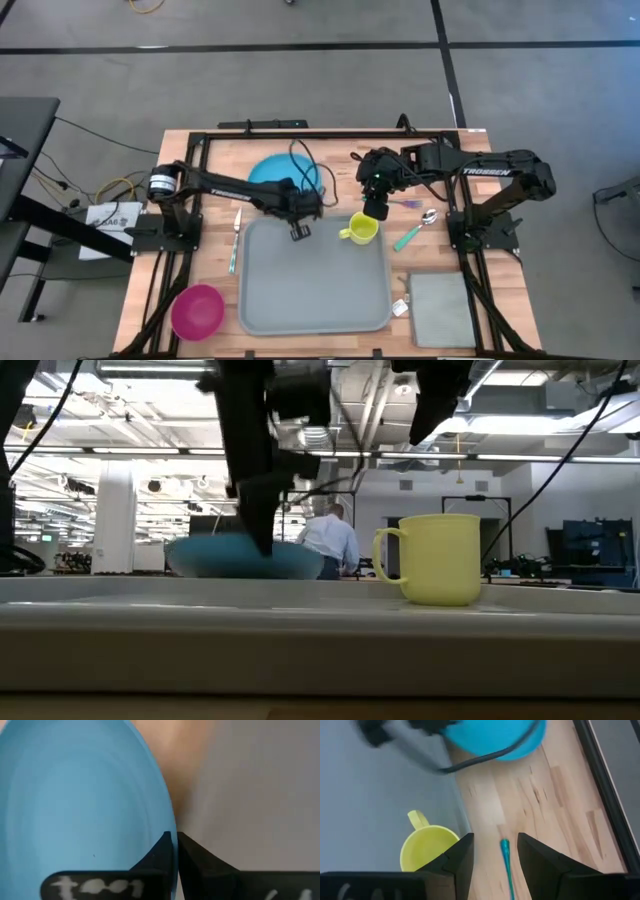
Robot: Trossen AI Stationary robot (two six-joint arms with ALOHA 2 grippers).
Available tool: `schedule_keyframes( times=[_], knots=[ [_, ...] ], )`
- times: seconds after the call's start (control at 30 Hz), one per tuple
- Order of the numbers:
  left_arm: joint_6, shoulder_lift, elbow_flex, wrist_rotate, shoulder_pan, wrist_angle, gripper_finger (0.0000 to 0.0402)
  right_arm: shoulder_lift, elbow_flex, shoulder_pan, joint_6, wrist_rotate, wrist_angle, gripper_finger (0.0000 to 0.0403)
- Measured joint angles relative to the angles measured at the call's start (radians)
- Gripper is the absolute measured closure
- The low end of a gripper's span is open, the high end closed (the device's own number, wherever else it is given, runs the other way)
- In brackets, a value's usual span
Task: Set up tray
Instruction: Put the blue plate on the gray tray to the bottom right of the yellow mug, then put the pink bowl on top of the blue plate on the gray tray
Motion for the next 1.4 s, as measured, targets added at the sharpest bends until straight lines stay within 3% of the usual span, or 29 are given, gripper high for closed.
schedule_keyframes(
  times=[0.17, 0.43, 0.67, 0.93, 1.13, 1.4],
  knots=[
    [-0.116, 0.0, 0.124, 0.002, -0.135, -0.11, 0.0401, 0.0, 0.0, 0.0, 0.001, 0.0, 0.0, 0.026],
    [-0.421, 0.012, 0.125, -0.01, -0.35, -0.115, 0.0401, 0.0, 0.0, 0.0, 0.021, 0.0, 0.0, 0.026],
    [-0.498, 0.089, 0.116, -0.008, -0.493, 0.047, 0.0401, 0.0, -0.001, 0.02, 0.061, -0.002, 0.004, 0.026],
    [-0.549, 0.215, 0.131, 0.052, -0.555, 0.136, 0.0394, 0.0, -0.001, 0.082, 0.093, -0.002, 0.011, 0.026],
    [-0.611, 0.236, 0.145, 0.077, -0.564, 0.159, 0.0345, 0.0, -0.001, 0.123, 0.106, -0.001, 0.008, 0.026],
    [-0.579, 0.24, 0.215, 0.139, -0.575, 0.196, 0.0295, 0.0, -0.001, 0.155, 0.106, 0.0, 0.008, 0.026]
  ],
)
